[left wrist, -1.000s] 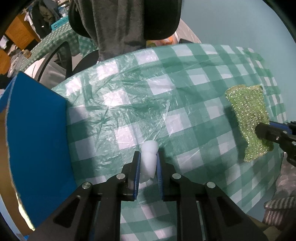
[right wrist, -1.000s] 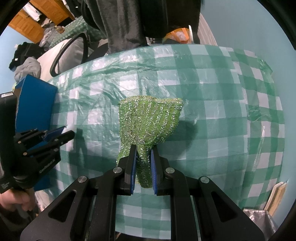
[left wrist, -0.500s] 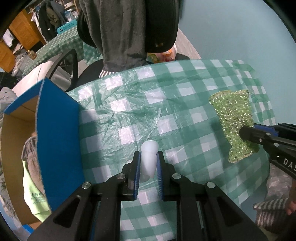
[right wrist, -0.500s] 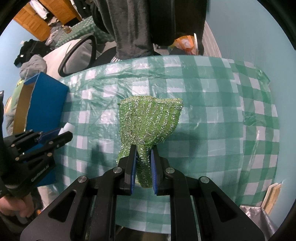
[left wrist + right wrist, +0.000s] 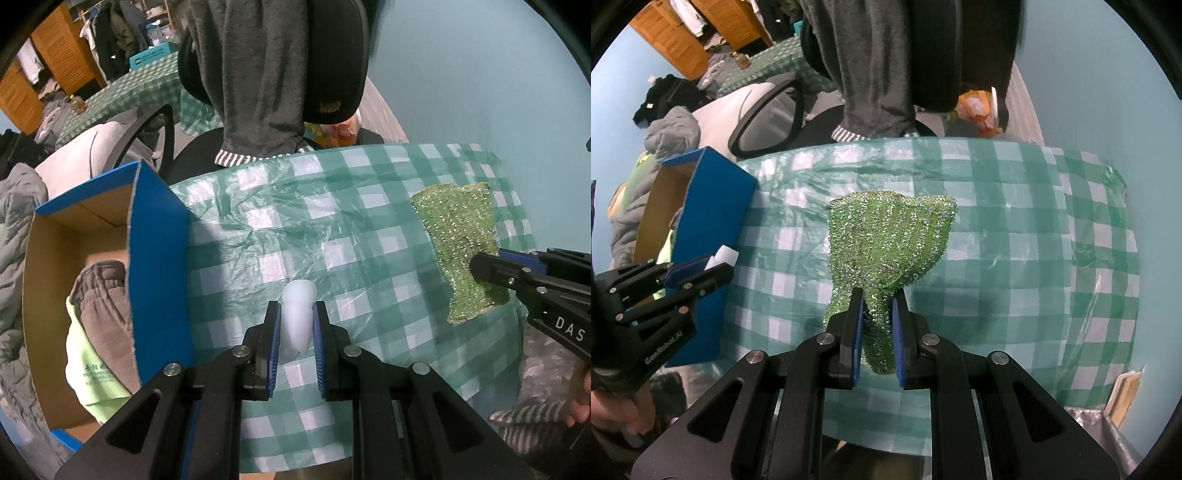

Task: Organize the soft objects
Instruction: 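Carry the white tube and green pad over the box with both tools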

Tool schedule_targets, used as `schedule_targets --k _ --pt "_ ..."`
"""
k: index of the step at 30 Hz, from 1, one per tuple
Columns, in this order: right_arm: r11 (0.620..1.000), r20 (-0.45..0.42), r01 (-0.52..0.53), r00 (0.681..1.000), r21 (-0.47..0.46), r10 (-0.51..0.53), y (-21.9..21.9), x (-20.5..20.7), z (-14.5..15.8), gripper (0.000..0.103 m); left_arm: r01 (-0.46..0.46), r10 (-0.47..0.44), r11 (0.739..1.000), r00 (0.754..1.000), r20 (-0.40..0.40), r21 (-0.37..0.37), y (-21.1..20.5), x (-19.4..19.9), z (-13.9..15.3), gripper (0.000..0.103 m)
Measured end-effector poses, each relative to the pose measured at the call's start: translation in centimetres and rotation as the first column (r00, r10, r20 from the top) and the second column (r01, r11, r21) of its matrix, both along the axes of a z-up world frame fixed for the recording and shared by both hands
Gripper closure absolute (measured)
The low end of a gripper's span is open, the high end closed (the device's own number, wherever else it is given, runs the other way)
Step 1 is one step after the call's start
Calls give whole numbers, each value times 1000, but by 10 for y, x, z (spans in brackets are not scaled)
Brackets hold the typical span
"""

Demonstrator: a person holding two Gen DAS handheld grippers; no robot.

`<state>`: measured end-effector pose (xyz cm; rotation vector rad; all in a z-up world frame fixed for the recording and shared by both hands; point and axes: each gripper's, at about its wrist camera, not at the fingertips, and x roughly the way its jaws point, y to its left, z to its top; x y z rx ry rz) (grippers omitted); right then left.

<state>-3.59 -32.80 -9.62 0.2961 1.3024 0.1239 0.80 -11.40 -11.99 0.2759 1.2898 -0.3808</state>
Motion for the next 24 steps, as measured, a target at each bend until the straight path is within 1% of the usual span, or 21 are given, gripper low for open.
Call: schedule_targets --k 5,11,17,24 --pt "1000 18 -14 1000 6 14 8 2 11 90 -29 29 1000 1000 11 -13 12 1 11 87" --pt "999 43 -37 998 17 37 22 9 23 90 -54 54 999 998 33 -7 25 3 20 87" --pt "998 58 -64 996 27 62 40 15 31 90 -73 72 997 995 63 6 43 2 32 87" --pt "994 80 -104 992 42 101 67 24 42 90 -105 105 994 992 68 4 65 3 37 87"
